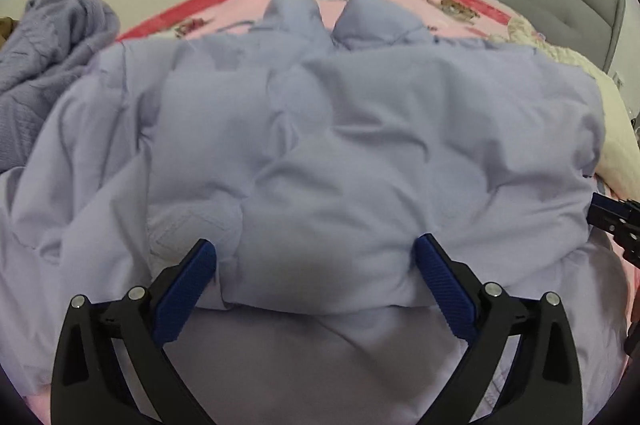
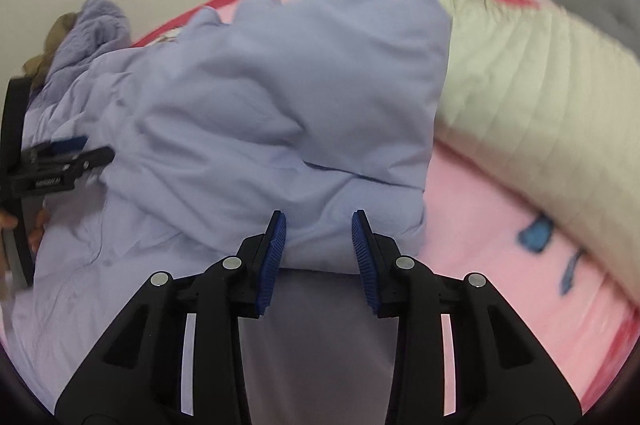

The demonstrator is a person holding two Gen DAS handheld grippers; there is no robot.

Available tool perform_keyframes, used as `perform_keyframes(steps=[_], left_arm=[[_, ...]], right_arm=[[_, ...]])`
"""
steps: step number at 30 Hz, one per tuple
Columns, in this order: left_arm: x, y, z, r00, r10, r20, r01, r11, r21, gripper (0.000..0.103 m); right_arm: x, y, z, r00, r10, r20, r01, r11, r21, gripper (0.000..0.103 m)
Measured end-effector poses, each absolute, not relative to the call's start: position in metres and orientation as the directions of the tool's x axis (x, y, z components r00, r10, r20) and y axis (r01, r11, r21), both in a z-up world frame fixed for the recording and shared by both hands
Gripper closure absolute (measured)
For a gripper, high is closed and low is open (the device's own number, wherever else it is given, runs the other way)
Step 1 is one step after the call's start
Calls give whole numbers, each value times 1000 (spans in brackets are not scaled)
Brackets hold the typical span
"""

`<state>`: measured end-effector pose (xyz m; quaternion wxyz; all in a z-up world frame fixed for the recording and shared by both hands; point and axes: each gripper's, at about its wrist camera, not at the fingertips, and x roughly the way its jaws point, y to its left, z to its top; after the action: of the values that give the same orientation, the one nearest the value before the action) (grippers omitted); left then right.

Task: Fold large clothes

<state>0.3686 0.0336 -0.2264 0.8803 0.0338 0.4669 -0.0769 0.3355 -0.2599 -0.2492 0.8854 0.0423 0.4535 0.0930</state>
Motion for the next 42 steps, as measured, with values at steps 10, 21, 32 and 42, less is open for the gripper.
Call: perform_keyframes(steps=[10, 21, 32, 42], left_arm=[[361, 33, -214, 571, -99, -815, 190, 982, 14, 5], [214, 186, -186, 641, -332, -692, -19, 894, -447, 5], [85, 415, -206, 850, 9, -526, -457, 508, -730, 5], [98, 475, -263, 953, 16, -301, -301, 104, -948, 6]], right_arm=[[326, -234, -247, 572, 136, -809, -174, 984, 42, 67], [203, -192, -158, 783, 301, -545, -316, 946, 69, 13], [162, -131, -152, 747, 403, -529, -393, 909, 139, 10], [153, -118, -140, 734, 427, -528, -402, 900, 169, 10]])
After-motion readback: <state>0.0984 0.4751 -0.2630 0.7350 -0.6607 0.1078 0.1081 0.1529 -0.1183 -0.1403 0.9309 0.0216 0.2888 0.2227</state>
